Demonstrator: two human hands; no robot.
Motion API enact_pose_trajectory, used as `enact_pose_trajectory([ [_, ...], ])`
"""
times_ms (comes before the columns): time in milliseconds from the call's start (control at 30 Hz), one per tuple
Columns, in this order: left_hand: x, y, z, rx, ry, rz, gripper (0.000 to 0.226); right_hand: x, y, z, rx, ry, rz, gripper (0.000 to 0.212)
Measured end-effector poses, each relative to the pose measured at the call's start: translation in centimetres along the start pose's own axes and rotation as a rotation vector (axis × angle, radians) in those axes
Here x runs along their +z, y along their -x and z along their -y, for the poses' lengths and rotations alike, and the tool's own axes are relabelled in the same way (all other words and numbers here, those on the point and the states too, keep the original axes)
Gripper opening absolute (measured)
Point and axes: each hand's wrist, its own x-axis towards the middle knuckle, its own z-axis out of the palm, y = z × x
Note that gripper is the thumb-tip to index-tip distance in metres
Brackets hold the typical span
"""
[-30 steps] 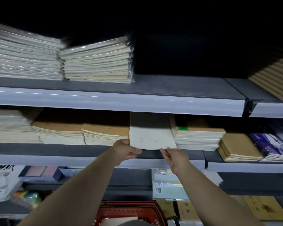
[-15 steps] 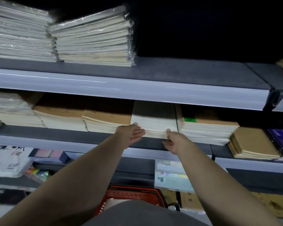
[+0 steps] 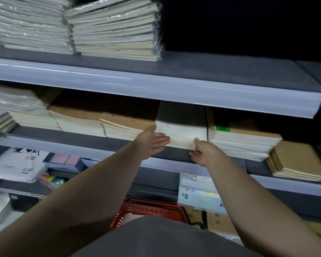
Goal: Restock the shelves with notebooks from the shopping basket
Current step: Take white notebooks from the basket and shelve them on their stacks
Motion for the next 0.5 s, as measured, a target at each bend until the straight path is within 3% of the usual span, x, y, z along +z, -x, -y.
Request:
enact_pose_trajectory([
  [100, -0.6, 0.7, 0.0, 0.012, 0.068, 0.063, 0.075, -0.1, 1.4, -0.5, -0.032, 0.031, 0.04, 0.056],
  [233, -1.9, 1.8, 0.3, 0.049, 0.096, 0.113, 0.08, 0.1, 4.0, -0.8, -0.057, 0.071, 0.126, 0.079],
  [500, -6.0, 4.3, 1.9, 0.03, 0.06, 0.185, 0.09, 0.8, 9.0, -3.2, -0.224, 0.191, 0.09, 0.086],
])
